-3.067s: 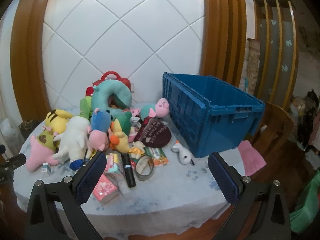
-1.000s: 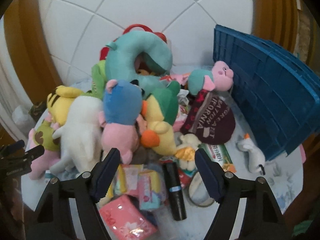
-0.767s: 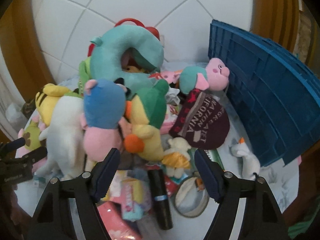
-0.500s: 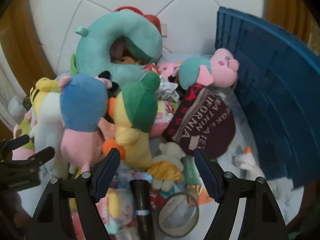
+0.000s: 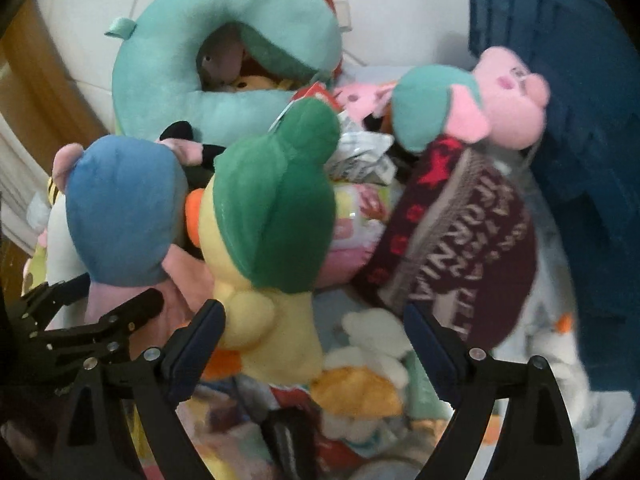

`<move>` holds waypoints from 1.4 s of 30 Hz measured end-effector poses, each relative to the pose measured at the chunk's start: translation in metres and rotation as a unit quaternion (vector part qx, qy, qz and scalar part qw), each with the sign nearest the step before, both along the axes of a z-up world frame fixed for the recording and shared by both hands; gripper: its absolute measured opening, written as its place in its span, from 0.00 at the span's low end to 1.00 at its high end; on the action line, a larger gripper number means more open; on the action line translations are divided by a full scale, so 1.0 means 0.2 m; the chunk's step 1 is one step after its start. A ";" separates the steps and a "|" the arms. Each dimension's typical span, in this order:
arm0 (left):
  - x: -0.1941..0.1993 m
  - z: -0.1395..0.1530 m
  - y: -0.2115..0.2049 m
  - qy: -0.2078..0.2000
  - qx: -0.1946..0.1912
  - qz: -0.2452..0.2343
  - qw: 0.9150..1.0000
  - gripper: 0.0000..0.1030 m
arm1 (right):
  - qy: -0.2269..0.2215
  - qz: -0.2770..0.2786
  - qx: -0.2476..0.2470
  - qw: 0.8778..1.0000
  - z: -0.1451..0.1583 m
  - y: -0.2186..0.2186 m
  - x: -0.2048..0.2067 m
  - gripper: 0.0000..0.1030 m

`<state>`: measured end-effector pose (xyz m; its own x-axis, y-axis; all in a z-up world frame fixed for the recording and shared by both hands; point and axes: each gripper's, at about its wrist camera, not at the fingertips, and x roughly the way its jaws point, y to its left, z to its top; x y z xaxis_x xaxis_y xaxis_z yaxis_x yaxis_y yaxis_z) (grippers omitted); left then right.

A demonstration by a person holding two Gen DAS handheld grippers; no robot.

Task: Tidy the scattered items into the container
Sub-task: 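Grasp the blue-and-pink pig plush with the left gripper while the right grasps the green-hooded duck, then carry the pig plush with the left gripper while the right carries the duck over the blue crate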

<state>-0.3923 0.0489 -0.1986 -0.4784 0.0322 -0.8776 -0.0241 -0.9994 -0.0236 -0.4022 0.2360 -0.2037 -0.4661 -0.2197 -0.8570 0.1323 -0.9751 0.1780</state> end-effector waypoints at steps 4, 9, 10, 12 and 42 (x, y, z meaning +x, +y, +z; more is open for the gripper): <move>-0.03 -0.02 -0.02 -0.004 -0.005 -0.005 1.000 0.82 | -0.013 0.001 -0.014 1.000 -0.07 -0.03 -0.09 0.89; -0.05 -0.03 -0.04 -0.015 -0.021 -0.016 1.000 0.84 | -0.039 0.003 -0.043 0.998 -0.16 -0.02 -0.17 1.00; -0.04 -0.02 -0.04 -0.017 -0.021 -0.024 0.999 0.84 | -0.044 0.007 -0.052 0.998 -0.17 -0.02 -0.18 1.00; -0.03 -0.02 -0.04 -0.016 -0.029 -0.035 0.999 0.85 | -0.053 0.022 -0.060 0.997 -0.19 -0.06 -0.20 1.00; 0.30 0.63 0.01 0.128 -0.010 -0.065 0.990 0.58 | 0.097 -0.025 0.018 0.995 0.59 -0.01 0.29 0.68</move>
